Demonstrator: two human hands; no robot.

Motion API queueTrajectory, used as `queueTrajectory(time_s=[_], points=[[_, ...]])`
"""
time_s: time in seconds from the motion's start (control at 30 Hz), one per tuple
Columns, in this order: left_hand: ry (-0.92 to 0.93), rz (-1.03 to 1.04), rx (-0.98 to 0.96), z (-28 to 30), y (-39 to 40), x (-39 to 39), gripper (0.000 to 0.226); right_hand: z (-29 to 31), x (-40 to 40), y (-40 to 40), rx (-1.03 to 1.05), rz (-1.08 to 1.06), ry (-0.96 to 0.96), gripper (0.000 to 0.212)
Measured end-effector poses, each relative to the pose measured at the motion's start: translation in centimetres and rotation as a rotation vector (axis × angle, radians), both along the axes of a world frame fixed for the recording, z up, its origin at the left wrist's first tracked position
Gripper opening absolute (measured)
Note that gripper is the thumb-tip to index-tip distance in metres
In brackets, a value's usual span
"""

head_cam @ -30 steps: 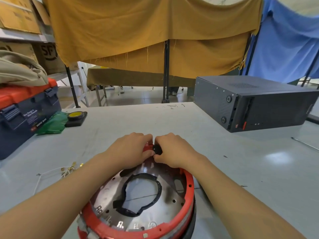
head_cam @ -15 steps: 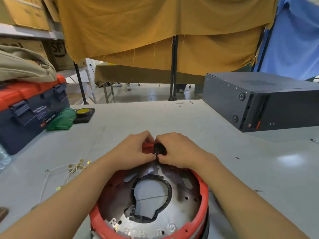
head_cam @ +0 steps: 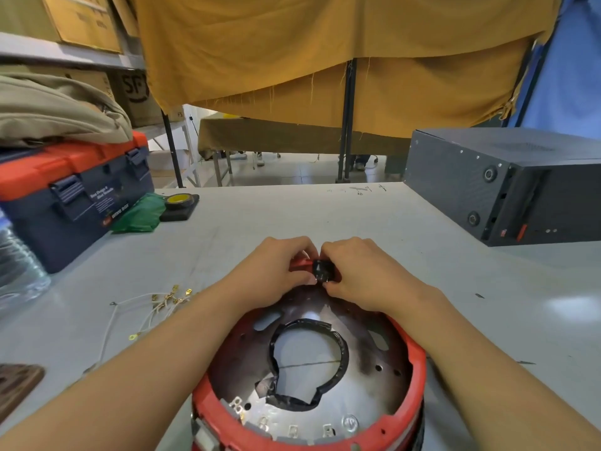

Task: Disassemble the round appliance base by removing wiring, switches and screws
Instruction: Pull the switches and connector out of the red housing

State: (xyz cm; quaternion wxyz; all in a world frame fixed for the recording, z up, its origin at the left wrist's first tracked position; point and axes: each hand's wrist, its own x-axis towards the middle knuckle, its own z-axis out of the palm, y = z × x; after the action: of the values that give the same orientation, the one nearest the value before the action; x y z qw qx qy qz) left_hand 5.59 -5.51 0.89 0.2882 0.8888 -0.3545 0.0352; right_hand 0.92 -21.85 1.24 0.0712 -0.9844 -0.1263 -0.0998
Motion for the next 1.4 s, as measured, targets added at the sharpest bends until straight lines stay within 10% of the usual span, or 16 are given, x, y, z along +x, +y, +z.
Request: queueTrajectory(time_s=[0.57,1.4], points=[[-0.050,-0.050,0.057,0.14,0.08,-0.19,0.025,-0.19,0.12,0.06,-0.025,-0.015,-0.034,0.016],[0.073,0.005,-0.410,0.96,-0.04,-0.65,0.014,-0.15,-0.29,-0.56,0.591,0.083,-0.242,0.027]])
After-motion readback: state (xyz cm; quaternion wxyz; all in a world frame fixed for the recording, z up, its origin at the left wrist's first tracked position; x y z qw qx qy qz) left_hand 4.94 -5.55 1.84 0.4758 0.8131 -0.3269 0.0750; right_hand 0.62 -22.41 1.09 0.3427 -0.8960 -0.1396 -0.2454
